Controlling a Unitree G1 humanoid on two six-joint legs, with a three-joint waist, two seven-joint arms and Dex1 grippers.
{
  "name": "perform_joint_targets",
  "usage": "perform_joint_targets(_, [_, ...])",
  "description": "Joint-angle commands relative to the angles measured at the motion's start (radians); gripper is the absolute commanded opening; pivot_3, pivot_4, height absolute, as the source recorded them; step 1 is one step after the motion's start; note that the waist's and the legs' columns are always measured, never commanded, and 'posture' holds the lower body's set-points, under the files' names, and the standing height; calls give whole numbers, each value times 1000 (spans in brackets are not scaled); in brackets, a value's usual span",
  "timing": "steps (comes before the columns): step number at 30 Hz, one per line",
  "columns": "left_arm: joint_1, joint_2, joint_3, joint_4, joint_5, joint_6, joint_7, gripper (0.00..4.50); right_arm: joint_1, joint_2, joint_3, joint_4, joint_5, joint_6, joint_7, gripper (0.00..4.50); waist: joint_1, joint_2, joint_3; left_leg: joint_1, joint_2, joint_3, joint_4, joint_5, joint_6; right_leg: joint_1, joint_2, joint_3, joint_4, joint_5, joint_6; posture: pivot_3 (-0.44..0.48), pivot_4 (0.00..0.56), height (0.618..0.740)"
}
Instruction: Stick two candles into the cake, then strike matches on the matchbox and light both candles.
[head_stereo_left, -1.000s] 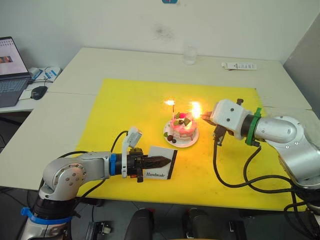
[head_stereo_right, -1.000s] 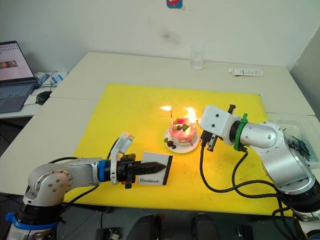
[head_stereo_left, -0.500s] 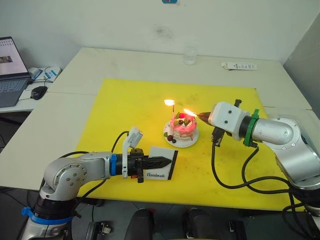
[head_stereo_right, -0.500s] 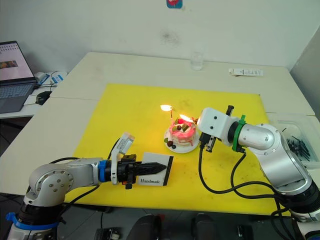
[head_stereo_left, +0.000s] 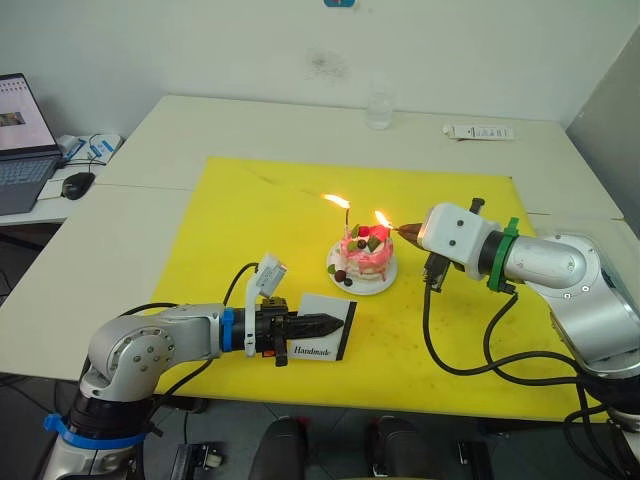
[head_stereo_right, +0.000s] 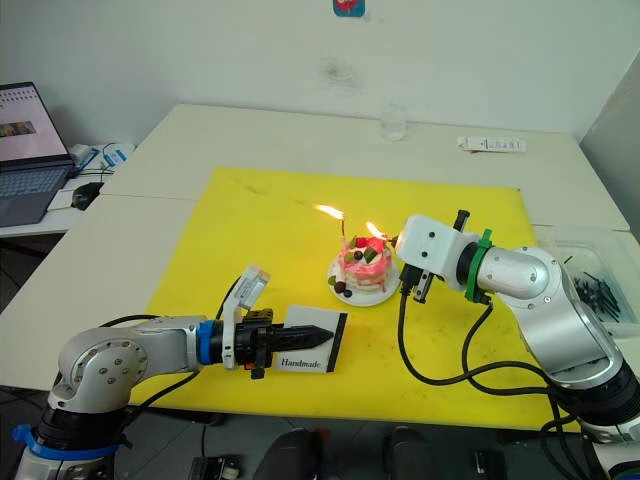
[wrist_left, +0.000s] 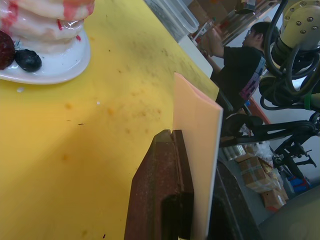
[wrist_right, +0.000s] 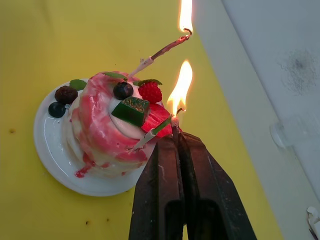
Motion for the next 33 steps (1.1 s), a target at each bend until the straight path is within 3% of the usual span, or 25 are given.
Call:
perform_joint_targets(1, [-6, 0, -5, -17, -4, -5, -13, 0, 11, -10, -39, -30, 0, -4, 0, 39, 0, 0, 0, 0, 0, 0, 0, 0, 0, 0, 0, 0, 0, 0, 0, 0, 150, 727])
perform_joint_targets(26, [-28, -6, -4, -11, -28, 12, -19, 0, 8, -2, -50, -39, -3, 8, -13, 39, 0, 0, 0, 0, 0, 0, 0, 0, 0, 0, 1, 0, 0, 0, 0, 0, 150, 727])
perform_joint_targets(33, [-50, -23, 2, -15, -83, 50, -10, 0, 64, -38, -138, -91, 16, 64, -10, 39, 2, 0, 0, 0, 0, 0, 0, 0, 0, 0, 1, 0, 0, 0, 0, 0, 150, 727])
